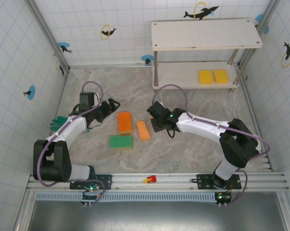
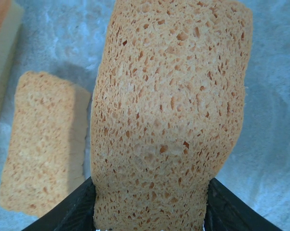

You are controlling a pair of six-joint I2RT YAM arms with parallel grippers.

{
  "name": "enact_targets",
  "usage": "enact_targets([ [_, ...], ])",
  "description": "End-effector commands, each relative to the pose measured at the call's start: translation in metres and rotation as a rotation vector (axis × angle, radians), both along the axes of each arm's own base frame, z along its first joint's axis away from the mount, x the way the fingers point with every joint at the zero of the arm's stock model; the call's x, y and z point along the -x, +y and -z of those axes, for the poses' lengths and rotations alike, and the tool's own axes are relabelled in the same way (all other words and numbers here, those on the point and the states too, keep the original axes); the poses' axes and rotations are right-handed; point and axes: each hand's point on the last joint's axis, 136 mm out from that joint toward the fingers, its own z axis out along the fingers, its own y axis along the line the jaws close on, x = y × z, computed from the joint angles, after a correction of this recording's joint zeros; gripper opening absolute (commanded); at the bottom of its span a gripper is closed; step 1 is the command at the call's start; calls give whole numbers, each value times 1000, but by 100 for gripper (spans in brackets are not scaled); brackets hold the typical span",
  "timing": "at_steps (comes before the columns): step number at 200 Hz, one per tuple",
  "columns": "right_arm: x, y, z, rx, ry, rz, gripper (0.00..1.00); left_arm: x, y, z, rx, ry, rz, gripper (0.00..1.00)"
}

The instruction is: Place and organize the cleaning sponges onto the shelf

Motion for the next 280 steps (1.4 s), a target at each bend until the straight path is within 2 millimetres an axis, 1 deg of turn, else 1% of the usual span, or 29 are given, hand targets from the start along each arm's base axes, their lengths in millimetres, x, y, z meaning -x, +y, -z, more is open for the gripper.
enact_targets([
  [1, -15, -14, -15, -31, -66, 44, 54, -3, -3, -2, -3, -14, 23, 97],
  [26, -27, -30, -18, -36, -91, 75, 54, -2, -3, 0, -6, -9, 27, 97],
  [52, -43, -51, -19, -15, -101, 108, 54, -2, -2, -1, -10, -5, 22, 97],
  [110, -77, -83, -28, -11, -134, 151, 54, -7, -1, -2, -11, 1, 12, 97],
  [143, -102, -103, -34, -11, -155, 187, 54, -11, -1, -5, -11, 2, 7, 97],
  [179, -134, -121, -45, 2, -198, 213, 54, -18, -2, -12, -10, -7, 5, 97],
  [200, -152, -130, -51, 20, -213, 223, 54, -21, -2, -17, -6, -16, 4, 97],
  [236, -179, -138, -57, -5, -226, 240, 54, -21, -6, -22, 17, -22, 15, 97],
  [280, -202, -146, -61, -44, -235, 265, 54, -19, -6, -25, 23, -27, 13, 97],
])
